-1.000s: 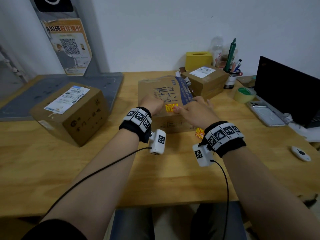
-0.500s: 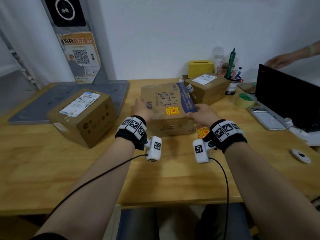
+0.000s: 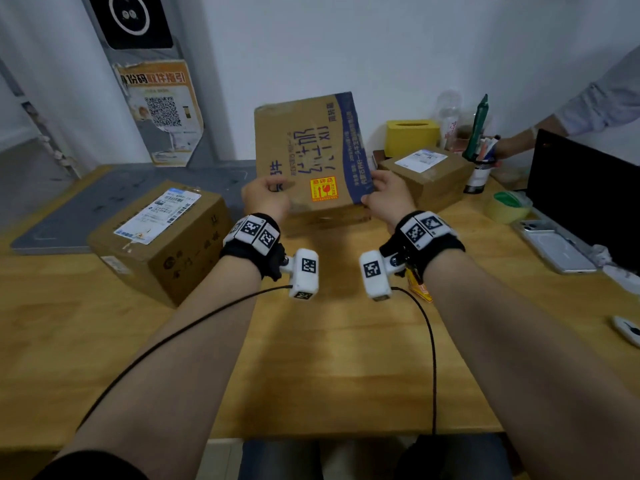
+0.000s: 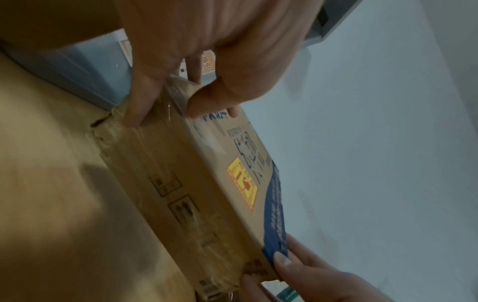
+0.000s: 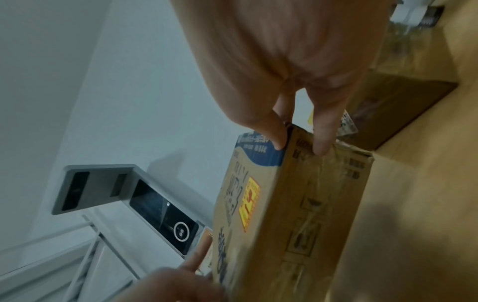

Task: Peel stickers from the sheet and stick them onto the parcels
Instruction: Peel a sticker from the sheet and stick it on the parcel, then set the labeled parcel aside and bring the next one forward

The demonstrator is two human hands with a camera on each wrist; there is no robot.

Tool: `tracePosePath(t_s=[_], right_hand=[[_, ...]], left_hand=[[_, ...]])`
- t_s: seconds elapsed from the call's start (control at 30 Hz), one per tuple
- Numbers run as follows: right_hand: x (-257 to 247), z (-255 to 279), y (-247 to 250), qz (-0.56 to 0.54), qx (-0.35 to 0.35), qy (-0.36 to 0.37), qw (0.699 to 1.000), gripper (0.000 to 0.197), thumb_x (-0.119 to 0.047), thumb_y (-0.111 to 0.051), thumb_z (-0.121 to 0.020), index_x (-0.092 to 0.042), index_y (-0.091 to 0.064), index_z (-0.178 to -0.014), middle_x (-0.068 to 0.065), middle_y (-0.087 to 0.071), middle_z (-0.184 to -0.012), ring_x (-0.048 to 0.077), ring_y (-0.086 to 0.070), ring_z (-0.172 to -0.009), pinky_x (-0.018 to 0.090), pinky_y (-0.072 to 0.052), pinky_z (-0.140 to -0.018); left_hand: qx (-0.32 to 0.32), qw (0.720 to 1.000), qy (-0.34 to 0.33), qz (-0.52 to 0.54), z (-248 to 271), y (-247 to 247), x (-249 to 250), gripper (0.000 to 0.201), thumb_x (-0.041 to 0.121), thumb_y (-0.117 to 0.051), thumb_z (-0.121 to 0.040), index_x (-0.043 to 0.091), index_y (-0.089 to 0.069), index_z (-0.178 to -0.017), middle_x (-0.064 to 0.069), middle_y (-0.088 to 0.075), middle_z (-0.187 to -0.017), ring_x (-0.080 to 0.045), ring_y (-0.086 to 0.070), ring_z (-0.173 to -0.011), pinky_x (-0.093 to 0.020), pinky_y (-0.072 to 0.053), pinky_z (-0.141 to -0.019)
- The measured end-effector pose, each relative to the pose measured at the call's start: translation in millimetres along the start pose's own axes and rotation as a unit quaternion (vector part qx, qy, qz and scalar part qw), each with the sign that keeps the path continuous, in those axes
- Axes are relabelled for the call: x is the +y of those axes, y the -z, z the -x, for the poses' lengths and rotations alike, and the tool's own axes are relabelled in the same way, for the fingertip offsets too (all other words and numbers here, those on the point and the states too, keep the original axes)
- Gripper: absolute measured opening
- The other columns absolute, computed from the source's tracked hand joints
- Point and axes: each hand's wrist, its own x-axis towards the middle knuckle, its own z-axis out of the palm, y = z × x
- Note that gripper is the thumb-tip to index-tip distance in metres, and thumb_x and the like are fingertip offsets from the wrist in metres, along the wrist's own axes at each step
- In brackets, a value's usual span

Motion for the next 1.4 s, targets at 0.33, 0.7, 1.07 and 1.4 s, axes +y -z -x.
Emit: tracePosePath(t_s=[0.33, 0.7, 1.07, 1.4], right_hand=[[28, -53, -30, -0.020, -0.030, -0.023, 0.999, 0.058, 0.009, -0.061, -0.092, -0.013, -0.048, -0.144, 0.006, -0.059, -0.144, 0.021, -0.057, -0.130, 0.048, -0.053, -0.105], [36, -97, -30, 0.087, 0.015, 0.003, 0.996, 0.032, -0.005, -0.055, -0.094, -0.025, -0.073, -0.112, 0.002, -0.065, -0.127, 0.020, -0.059, -0.108, 0.038, -0.055, -0.097], [45, -108, 65, 0.294, 0.190, -0.018, 0.937, 0.030, -0.035, -0.051, -0.096, -0.040, -0.069, -0.120, 0.002, -0.034, -0.157, 0.037, -0.026, -0.141, 0.049, -0.027, -0.115], [76, -134, 100, 0.067, 0.163, -0.171, 0.969, 0.096, -0.041, -0.068, -0.086, -0.024, -0.011, -0.161, 0.010, -0.025, -0.164, 0.040, -0.032, -0.146, 0.049, -0.048, -0.101]], left_hand=[[0.001, 0.998, 0.067, 0.008, -60, -27, -22, 0.037, -0.001, -0.053, -0.081, 0.032, -0.069, -0.071, -0.005, -0.061, -0.132, -0.024, -0.061, -0.110, -0.031, -0.053, -0.093], [-0.004, 0.989, 0.013, -0.150, -91, -57, -10, 0.029, 0.027, -0.054, -0.077, 0.035, -0.075, -0.094, 0.001, -0.069, -0.121, -0.026, -0.054, -0.127, -0.052, -0.034, -0.114], [-0.237, 0.972, -0.001, -0.004, -61, -154, 34, 0.030, 0.005, -0.057, -0.092, 0.017, -0.065, -0.118, -0.001, -0.065, -0.109, -0.012, -0.059, -0.089, -0.039, -0.055, -0.093], [-0.326, 0.941, 0.024, -0.088, -53, -213, 40, 0.064, 0.021, -0.064, -0.092, 0.022, -0.039, -0.151, -0.003, -0.048, -0.144, -0.022, -0.051, -0.124, -0.034, -0.051, -0.092]])
